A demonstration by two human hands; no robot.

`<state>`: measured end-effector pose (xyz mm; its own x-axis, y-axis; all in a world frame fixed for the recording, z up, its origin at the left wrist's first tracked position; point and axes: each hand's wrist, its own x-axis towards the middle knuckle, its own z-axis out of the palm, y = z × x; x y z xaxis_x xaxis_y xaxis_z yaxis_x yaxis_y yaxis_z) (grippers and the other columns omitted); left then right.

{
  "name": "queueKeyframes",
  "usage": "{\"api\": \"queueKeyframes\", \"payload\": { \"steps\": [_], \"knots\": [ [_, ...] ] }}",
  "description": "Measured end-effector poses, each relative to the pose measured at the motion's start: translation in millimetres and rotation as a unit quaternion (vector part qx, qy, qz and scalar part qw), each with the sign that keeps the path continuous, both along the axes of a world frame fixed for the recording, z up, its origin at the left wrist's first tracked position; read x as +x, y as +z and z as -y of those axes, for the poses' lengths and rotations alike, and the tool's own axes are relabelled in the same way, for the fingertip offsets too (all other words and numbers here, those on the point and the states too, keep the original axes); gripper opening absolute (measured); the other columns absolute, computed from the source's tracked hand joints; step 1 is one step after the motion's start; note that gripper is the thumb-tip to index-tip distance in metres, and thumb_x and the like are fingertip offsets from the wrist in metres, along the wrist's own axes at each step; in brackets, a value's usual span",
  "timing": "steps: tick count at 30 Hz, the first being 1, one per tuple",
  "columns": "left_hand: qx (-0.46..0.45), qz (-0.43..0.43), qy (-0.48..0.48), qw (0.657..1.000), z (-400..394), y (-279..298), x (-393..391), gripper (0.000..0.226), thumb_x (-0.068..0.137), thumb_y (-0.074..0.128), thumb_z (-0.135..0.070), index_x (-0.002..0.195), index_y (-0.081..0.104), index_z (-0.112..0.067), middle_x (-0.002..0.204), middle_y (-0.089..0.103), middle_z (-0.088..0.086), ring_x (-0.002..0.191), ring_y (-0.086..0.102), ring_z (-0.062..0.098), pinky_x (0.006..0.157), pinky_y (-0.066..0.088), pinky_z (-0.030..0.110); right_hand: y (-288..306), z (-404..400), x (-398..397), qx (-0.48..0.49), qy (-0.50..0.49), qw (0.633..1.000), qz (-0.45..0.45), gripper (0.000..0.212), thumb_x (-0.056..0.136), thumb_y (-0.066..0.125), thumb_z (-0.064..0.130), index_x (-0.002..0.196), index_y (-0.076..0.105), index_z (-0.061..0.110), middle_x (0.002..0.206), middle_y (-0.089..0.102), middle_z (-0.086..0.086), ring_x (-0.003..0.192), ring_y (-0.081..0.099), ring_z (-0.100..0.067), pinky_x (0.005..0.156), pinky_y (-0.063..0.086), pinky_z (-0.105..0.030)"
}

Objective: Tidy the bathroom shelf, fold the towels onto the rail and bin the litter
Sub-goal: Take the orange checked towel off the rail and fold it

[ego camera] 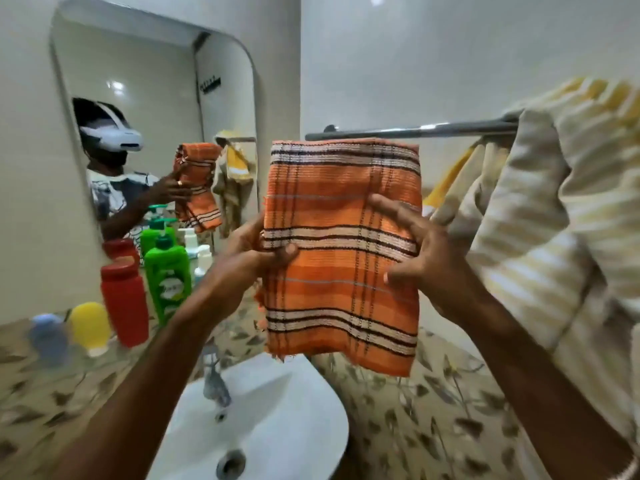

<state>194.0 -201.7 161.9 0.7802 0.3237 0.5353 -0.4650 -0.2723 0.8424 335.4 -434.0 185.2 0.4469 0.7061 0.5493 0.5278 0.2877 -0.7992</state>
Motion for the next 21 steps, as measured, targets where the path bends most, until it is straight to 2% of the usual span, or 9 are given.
{"api": "queueKeyframes", "payload": {
  "steps": [2,6,10,11,13,14,15,17,21],
  "knots": [
    [0.005,0.031,-0.007,0.999,-14.0,25.2,23.0,0.044,0.087,0.068,-0.003,0.123,0.066,-0.028,0.116,0.074,0.004,0.102,0.072,0.019,0.077,0.058,0.026,23.7,-11.3,7.7,0.011,-0.031,0.999,0.026,0.095,0.067,0.066,-0.019,0.147,0.046,0.029,0.132,0.060,0.008,0.111,0.068,-0.020,0.085,0.062,-0.040],
    [-0.022,0.077,-0.023,0.997,-43.0,68.1,70.7,0.044,0.089,0.065,-0.001,0.128,0.063,-0.021,0.119,0.073,0.008,0.103,0.071,0.027,0.078,0.061,0.034,65.3,-38.6,15.5,0.034,-0.107,0.990,0.087,0.095,0.073,0.066,-0.019,0.152,0.037,0.023,0.133,0.054,0.006,0.104,0.068,-0.009,0.079,0.061,-0.026],
    [-0.071,0.116,-0.050,0.989,-70.7,106.7,117.0,0.047,0.090,0.064,0.001,0.131,0.063,-0.022,0.117,0.074,0.010,0.092,0.074,0.023,0.071,0.062,0.032,109.0,-73.2,28.1,0.053,-0.200,0.970,0.126,0.089,0.076,0.069,-0.008,0.153,0.036,0.023,0.144,0.047,-0.004,0.118,0.060,-0.019,0.092,0.059,-0.035],
    [-0.080,0.122,-0.050,0.988,-76.9,115.5,127.4,0.048,0.090,0.064,0.001,0.132,0.062,-0.022,0.116,0.074,0.011,0.090,0.074,0.023,0.069,0.061,0.031,118.8,-81.9,31.3,0.056,-0.216,0.966,0.131,0.088,0.077,0.067,-0.006,0.154,0.035,0.021,0.144,0.048,-0.005,0.118,0.060,-0.020,0.091,0.059,-0.035],
    [-0.088,0.132,-0.057,0.986,-90.9,136.3,148.4,0.054,0.091,0.063,0.002,0.138,0.056,-0.024,0.117,0.074,0.011,0.089,0.074,0.025,0.067,0.061,0.031,139.8,-99.9,38.6,0.064,-0.243,0.957,0.142,0.083,0.078,0.063,-0.005,0.154,0.035,0.016,0.137,0.054,-0.007,0.101,0.065,-0.016,0.075,0.060,-0.025],
    [-0.087,0.138,-0.058,0.985,-97.6,145.5,158.2,0.057,0.092,0.062,0.003,0.141,0.054,-0.026,0.119,0.073,0.011,0.091,0.074,0.027,0.067,0.061,0.031,149.5,-108.6,43.9,0.062,-0.267,0.949,0.154,0.081,0.079,0.061,-0.004,0.154,0.036,0.014,0.136,0.056,-0.007,0.099,0.065,-0.016,0.075,0.059,-0.025],
    [-0.082,0.141,-0.056,0.985,-103.2,153.9,168.5,0.059,0.092,0.061,0.004,0.142,0.052,-0.027,0.121,0.072,0.010,0.092,0.074,0.027,0.067,0.061,0.032,159.2,-116.0,50.9,0.055,-0.302,0.937,0.169,0.078,0.079,0.059,-0.003,0.153,0.038,0.013,0.139,0.055,-0.009,0.106,0.064,-0.019,0.085,0.059,-0.030],
    [-0.070,0.129,-0.046,0.988,-110.0,166.5,187.0,0.061,0.092,0.062,0.004,0.142,0.052,-0.028,0.120,0.072,0.011,0.090,0.075,0.027,0.067,0.061,0.033,175.5,-127.3,64.5,0.022,-0.375,0.908,0.187,0.070,0.081,0.056,0.002,0.149,0.045,0.013,0.146,0.049,-0.015,0.125,0.056,-0.028,0.109,0.047,-0.039],
    [-0.059,0.069,0.007,0.996,-117.3,169.7,215.5,0.064,0.091,0.066,-0.001,0.148,0.041,-0.019,0.120,0.068,0.018,0.085,0.076,0.025,0.066,0.062,0.035,184.2,-144.9,81.9,-0.125,-0.488,0.840,0.202,0.049,0.085,0.057,0.020,0.134,0.060,0.015,0.154,0.028,-0.027,0.134,0.044,-0.041,0.116,0.036,-0.038]
  ]
}}
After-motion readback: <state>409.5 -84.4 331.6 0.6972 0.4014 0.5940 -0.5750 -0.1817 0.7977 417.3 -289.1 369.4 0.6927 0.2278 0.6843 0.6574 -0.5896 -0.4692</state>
